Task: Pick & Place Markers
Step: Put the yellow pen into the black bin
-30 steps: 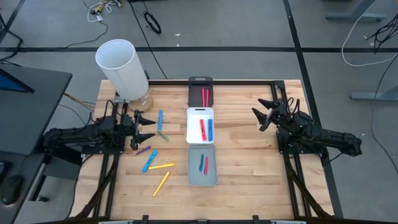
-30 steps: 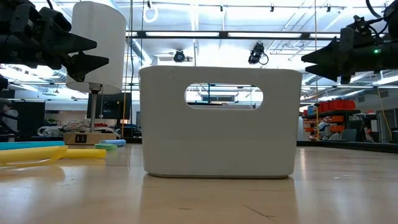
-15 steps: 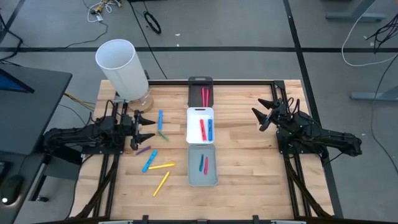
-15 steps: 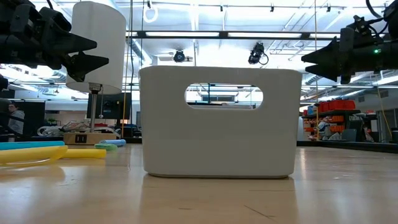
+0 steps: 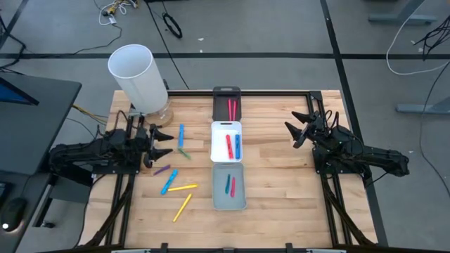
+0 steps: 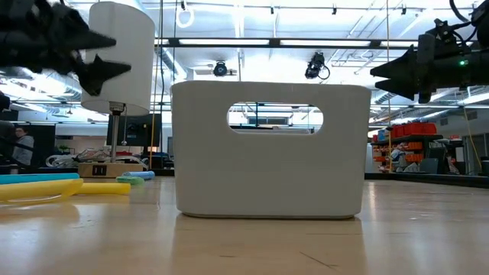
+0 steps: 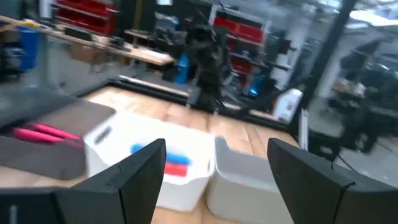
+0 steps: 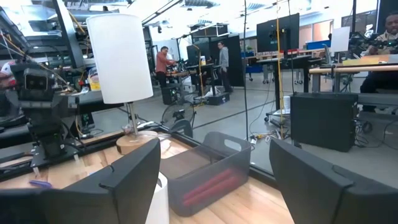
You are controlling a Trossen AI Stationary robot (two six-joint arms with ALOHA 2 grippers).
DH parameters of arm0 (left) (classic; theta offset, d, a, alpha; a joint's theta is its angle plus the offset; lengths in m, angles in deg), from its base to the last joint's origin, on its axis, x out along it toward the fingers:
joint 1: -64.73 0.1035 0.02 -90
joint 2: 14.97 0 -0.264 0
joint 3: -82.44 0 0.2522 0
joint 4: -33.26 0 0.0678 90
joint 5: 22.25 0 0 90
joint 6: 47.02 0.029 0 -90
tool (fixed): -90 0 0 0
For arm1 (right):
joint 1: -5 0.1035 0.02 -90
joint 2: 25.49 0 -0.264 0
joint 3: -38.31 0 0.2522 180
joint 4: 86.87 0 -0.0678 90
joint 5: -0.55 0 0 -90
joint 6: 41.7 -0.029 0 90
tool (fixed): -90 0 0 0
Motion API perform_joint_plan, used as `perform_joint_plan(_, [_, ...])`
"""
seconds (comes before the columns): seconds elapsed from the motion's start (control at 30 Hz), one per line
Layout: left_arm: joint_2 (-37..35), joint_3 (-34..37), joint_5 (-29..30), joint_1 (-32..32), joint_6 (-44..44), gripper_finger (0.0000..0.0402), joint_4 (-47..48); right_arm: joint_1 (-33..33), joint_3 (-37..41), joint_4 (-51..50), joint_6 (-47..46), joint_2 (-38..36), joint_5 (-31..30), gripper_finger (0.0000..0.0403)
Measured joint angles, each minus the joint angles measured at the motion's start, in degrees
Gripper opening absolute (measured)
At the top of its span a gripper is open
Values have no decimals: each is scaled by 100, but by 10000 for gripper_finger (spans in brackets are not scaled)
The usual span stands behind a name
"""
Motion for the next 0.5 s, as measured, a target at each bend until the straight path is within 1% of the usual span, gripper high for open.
perform_joint_plan(0.13, [237, -745, 615, 0, -115, 288, 1082, 0, 0, 0, 2, 0, 0, 302])
perform_joint_plan(0.2, [390, -1060, 946, 0, -275, 288, 1430, 0, 0, 0, 1, 0, 0, 302])
perform_joint_plan(0.33, [770, -1520, 1553, 2, -1001, 288, 2050, 0, 0, 0, 2, 0, 0, 302])
perform_joint_plan(0.4, [978, -1738, 1712, 2, -1518, 288, 2332, -2, 0, 0, 2, 0, 1, 302])
perform_joint_plan(0.5, [1273, -2014, 1683, 2, -2058, 288, 2808, 0, 0, 0, 2, 0, 0, 302])
